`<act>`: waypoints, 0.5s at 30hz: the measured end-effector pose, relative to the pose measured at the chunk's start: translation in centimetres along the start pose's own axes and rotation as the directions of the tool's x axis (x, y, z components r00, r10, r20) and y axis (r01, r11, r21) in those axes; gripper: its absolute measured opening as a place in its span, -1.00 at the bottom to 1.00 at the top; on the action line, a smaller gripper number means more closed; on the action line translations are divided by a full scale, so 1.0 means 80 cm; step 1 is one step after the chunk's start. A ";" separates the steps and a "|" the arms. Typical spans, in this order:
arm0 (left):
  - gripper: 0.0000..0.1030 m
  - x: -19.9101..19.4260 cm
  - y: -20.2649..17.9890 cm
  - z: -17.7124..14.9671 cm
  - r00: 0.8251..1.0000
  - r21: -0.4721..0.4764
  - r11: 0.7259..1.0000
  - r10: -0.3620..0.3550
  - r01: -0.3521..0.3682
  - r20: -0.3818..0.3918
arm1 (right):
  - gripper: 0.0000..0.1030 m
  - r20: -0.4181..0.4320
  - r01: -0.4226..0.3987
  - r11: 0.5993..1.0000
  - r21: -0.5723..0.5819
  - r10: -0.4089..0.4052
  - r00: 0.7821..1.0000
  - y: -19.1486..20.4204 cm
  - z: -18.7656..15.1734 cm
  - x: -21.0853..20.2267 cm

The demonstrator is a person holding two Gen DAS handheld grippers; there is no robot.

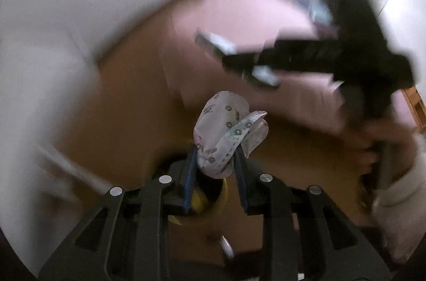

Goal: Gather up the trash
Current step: 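Carry both items over the bin and open both grippers to drop them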

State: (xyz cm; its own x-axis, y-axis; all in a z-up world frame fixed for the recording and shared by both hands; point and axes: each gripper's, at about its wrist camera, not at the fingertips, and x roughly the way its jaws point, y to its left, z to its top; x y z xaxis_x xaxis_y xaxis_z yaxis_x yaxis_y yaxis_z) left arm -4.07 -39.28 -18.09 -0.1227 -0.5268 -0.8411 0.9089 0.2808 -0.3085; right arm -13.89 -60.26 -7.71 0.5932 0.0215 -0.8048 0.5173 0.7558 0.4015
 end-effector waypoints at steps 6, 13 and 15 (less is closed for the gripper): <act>-0.49 0.169 0.064 -0.068 0.939 -0.132 0.983 0.081 -0.131 -0.335 | 0.10 -0.381 0.071 0.984 0.160 -0.004 0.924 -0.109 -0.077 0.176; -0.43 0.193 0.069 -0.049 0.931 -0.198 0.973 0.039 -0.118 -0.364 | 0.11 -0.446 0.043 0.960 0.276 0.089 0.891 -0.134 -0.101 0.222; 0.12 0.192 0.058 -0.055 0.927 -0.193 0.973 0.045 -0.125 -0.372 | 0.61 -0.432 0.029 0.954 0.298 0.108 0.896 -0.140 -0.103 0.215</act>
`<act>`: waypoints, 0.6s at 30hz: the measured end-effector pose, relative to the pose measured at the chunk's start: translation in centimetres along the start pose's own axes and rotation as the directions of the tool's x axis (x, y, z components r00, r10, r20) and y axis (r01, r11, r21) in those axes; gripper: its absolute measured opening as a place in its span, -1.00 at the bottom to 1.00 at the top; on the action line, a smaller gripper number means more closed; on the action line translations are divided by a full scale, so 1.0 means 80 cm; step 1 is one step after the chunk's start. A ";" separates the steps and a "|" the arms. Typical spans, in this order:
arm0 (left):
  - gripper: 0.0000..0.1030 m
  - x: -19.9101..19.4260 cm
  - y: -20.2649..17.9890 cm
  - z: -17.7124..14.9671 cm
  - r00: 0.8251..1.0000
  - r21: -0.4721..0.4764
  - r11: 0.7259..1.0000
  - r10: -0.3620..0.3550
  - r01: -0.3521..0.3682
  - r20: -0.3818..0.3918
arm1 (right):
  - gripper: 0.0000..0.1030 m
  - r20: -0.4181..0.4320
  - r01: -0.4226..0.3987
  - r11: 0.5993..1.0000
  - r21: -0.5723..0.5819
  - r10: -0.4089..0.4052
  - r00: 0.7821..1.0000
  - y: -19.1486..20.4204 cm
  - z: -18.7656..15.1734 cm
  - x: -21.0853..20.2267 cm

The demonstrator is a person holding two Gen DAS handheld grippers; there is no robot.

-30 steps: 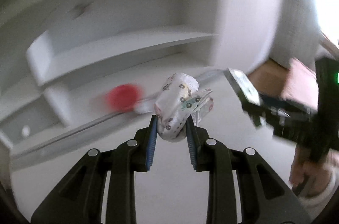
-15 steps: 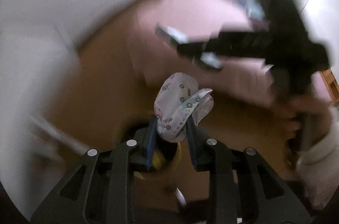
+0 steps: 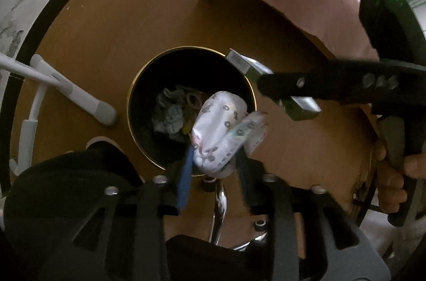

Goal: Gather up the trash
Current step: 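Carry both items over the bin and open both grippers to drop them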

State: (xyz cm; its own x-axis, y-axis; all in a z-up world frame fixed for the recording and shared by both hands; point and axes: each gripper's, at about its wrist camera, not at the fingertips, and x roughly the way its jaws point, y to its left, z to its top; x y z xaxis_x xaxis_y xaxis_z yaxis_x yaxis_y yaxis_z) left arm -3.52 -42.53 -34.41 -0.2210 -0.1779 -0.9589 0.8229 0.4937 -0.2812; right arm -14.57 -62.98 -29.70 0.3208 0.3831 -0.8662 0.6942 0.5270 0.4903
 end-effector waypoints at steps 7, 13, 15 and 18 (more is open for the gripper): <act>0.85 -0.042 -0.048 0.007 0.992 0.098 0.995 -0.018 0.006 0.122 | 0.87 0.113 0.029 0.995 0.090 -0.040 0.993 -0.029 0.009 -0.043; 0.85 -0.233 -0.069 -0.053 0.843 0.167 0.981 -0.172 0.100 0.509 | 0.87 0.532 0.242 0.965 0.099 -0.256 0.807 0.010 -0.011 -0.172; 0.85 -0.294 -0.056 -0.073 0.768 0.185 0.978 -0.189 0.093 0.612 | 0.87 0.651 0.261 0.962 0.076 -0.246 0.718 0.042 -0.024 -0.215; 0.85 -0.381 -0.013 -0.102 0.664 0.082 0.996 -0.080 0.028 0.744 | 0.87 0.741 0.221 0.975 -0.011 -0.141 0.657 0.104 -0.031 -0.266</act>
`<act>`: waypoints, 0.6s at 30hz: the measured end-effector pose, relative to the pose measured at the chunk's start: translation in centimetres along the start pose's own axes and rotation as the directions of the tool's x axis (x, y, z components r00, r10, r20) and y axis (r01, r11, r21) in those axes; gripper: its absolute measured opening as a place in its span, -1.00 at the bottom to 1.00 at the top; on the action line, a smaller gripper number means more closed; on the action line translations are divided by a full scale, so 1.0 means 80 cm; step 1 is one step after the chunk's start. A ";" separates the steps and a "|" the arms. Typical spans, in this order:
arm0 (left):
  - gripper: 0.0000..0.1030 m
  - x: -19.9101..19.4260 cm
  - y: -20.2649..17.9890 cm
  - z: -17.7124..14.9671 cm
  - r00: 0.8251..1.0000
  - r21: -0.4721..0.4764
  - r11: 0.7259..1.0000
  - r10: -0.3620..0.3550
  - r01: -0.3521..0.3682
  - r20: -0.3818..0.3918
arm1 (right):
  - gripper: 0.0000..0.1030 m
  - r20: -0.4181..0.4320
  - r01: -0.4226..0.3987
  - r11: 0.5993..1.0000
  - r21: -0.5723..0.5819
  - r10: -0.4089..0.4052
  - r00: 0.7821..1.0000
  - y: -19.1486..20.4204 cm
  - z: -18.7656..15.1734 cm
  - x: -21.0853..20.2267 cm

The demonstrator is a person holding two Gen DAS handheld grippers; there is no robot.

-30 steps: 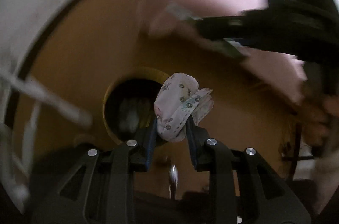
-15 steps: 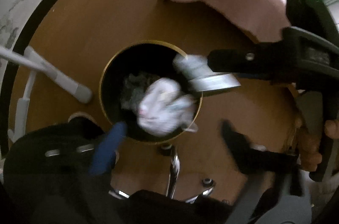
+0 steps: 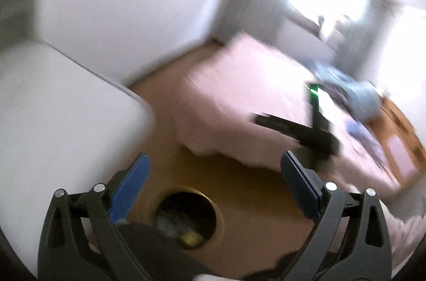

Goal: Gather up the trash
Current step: 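Swing both grippers back toward the desk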

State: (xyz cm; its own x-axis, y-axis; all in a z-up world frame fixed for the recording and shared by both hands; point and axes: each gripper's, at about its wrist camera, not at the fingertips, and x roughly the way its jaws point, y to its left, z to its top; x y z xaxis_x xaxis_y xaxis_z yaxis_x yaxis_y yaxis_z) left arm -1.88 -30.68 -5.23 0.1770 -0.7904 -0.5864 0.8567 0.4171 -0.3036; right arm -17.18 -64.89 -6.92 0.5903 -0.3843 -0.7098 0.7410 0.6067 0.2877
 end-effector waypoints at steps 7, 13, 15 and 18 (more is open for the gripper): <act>0.86 -0.145 0.175 0.022 0.930 -0.244 0.918 0.349 -0.313 0.117 | 0.87 0.064 -0.257 0.936 -0.243 0.279 0.958 0.214 0.036 -0.033; 0.88 -0.236 0.316 0.001 0.690 -0.374 0.640 0.724 -0.671 0.001 | 0.87 -0.191 -0.505 0.705 -0.498 0.480 0.857 0.435 -0.007 0.000; 0.87 -0.252 0.354 0.001 0.592 -0.407 0.521 0.804 -0.751 -0.063 | 0.87 -0.248 -0.562 0.616 -0.552 0.522 0.816 0.512 -0.026 0.012; 0.87 -0.274 0.406 -0.006 0.567 -0.428 0.476 0.817 -0.768 -0.109 | 0.87 -0.373 -0.608 0.499 -0.617 0.495 0.785 0.621 -0.064 0.039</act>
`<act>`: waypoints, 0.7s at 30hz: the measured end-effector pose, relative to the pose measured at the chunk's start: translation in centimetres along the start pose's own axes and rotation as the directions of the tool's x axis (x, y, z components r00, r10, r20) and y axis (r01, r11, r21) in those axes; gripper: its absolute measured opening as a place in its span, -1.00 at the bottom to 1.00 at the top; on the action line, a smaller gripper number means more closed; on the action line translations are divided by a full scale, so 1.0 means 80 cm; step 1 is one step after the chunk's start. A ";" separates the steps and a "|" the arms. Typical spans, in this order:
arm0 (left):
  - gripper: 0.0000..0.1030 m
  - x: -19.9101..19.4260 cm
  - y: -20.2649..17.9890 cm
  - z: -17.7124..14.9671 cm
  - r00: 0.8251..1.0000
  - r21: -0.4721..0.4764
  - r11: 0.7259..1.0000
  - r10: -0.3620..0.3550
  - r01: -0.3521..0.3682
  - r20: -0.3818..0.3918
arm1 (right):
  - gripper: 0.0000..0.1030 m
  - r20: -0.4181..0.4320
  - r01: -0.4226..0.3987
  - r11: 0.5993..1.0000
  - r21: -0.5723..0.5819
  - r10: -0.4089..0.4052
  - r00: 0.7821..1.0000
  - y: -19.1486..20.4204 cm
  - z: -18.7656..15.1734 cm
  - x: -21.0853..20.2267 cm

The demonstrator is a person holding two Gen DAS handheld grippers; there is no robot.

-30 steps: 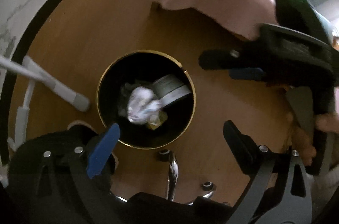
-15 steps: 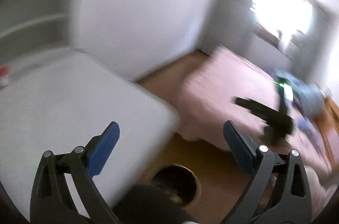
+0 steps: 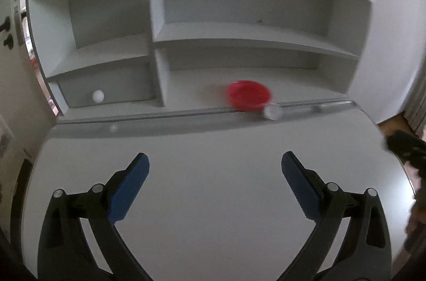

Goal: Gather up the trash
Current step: 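Swing both grippers back toward the desk, then grasp the red plastic lid with left gripper while right grasps white bottle cap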

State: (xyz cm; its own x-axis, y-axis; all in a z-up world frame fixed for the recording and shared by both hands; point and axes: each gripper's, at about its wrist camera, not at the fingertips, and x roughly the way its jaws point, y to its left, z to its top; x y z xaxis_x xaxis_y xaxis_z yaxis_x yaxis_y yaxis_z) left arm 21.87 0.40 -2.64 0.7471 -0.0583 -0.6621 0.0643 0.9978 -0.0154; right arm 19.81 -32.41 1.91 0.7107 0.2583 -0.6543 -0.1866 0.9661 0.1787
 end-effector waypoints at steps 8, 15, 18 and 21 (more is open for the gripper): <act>0.88 0.032 0.036 -0.001 0.999 -0.001 1.000 0.018 -0.018 -0.048 | 0.46 -0.202 -0.034 0.985 -0.167 0.000 0.979 0.095 0.039 0.175; 0.87 0.059 0.039 0.014 0.999 0.028 1.000 0.011 -0.010 -0.053 | -0.35 -0.244 -0.027 0.988 -0.151 -0.011 0.970 0.105 0.054 0.214; 0.88 0.074 0.036 0.018 0.998 0.027 1.000 0.000 0.002 -0.062 | -0.39 -0.237 -0.029 0.990 -0.136 -0.005 0.971 0.101 0.055 0.212; 0.88 0.090 0.028 0.023 0.996 0.022 1.000 -0.015 0.017 -0.086 | -0.39 -0.217 -0.026 0.992 -0.123 -0.001 0.976 0.097 0.060 0.211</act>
State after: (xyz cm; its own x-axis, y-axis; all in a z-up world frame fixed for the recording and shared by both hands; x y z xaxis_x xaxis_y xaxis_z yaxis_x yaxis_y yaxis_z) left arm 28.59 2.19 -6.05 0.6865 -0.0706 -0.7237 0.0918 0.9957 -0.0101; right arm 33.60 -20.57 -4.25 0.5469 0.2520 -0.7984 -0.2874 0.9522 0.1037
